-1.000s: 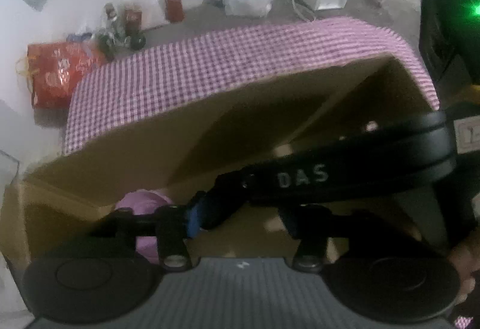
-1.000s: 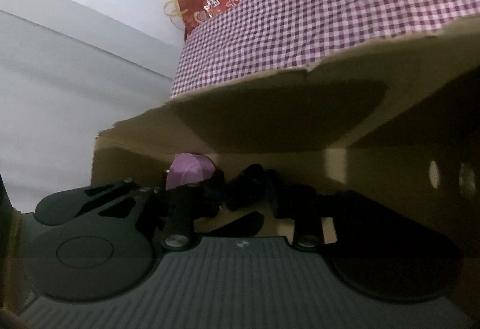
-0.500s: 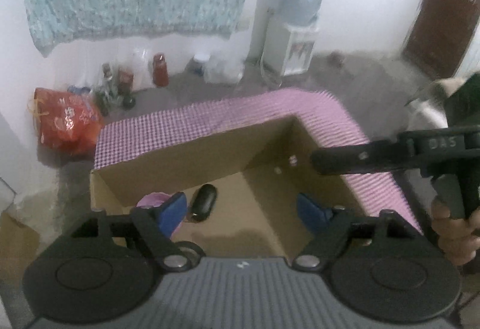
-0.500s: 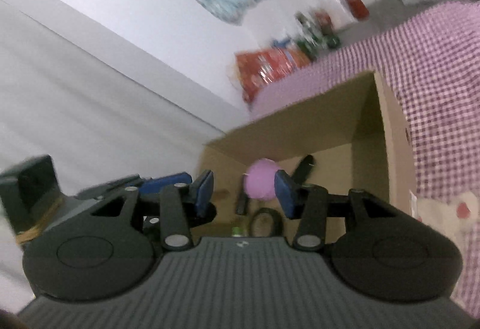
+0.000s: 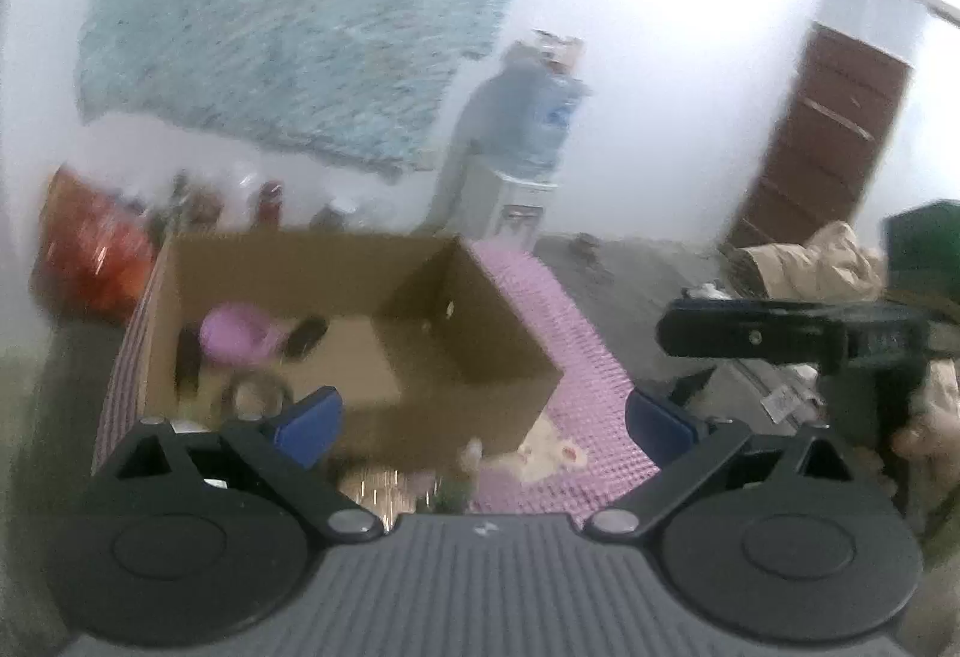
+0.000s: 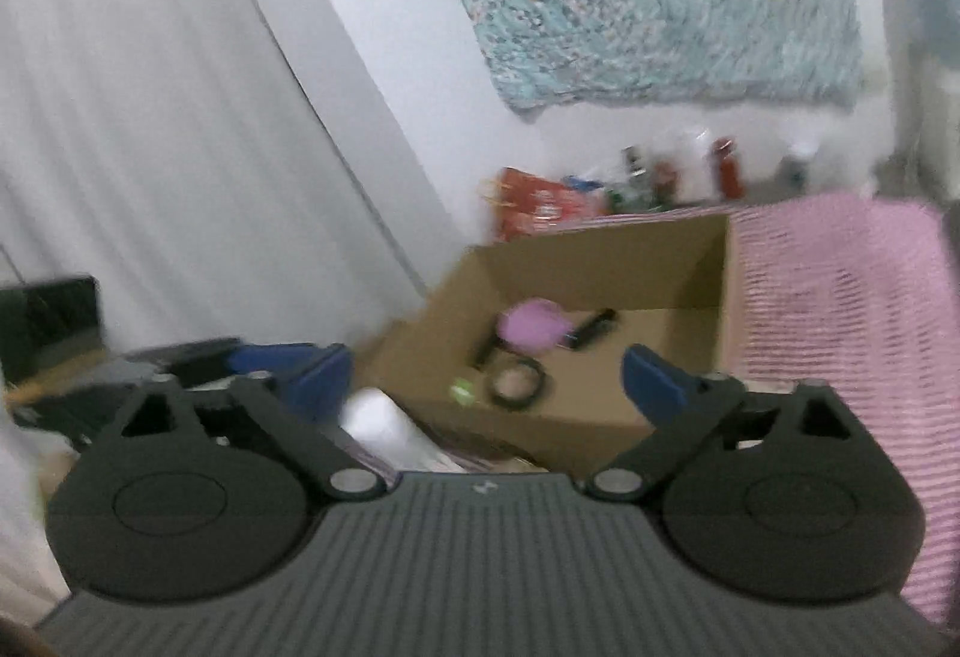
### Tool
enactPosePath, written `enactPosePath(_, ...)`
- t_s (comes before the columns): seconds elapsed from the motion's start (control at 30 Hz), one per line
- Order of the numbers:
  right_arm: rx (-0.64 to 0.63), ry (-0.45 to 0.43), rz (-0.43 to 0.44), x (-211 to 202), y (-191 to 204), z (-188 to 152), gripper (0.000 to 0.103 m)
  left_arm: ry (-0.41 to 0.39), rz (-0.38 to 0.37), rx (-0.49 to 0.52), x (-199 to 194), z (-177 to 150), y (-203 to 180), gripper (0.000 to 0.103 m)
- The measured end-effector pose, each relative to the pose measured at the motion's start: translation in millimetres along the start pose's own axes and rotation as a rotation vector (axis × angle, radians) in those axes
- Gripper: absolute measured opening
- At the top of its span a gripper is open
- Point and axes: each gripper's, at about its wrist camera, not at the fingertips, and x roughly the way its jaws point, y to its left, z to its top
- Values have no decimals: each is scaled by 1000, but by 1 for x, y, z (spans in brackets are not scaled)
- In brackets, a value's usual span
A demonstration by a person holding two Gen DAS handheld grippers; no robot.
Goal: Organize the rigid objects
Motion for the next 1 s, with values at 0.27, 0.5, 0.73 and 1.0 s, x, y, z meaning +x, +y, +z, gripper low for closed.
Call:
enactPosePath(0.27, -199, 35, -197, -2, 53, -39, 101, 30, 44, -129, -12, -46, 18, 101)
enactPosePath(0.5, -226, 30, -290, -7, 77, -57, 101, 25, 83, -94, -28, -64, 9, 101)
enactPosePath(0.73, -253, -32, -389, -27, 91, -71, 101, 37, 84, -63, -33, -73, 0, 102)
enactPosePath(1.0, -232, -61, -360, -35, 94, -79, 101, 43, 136, -31, -31, -84, 7, 102)
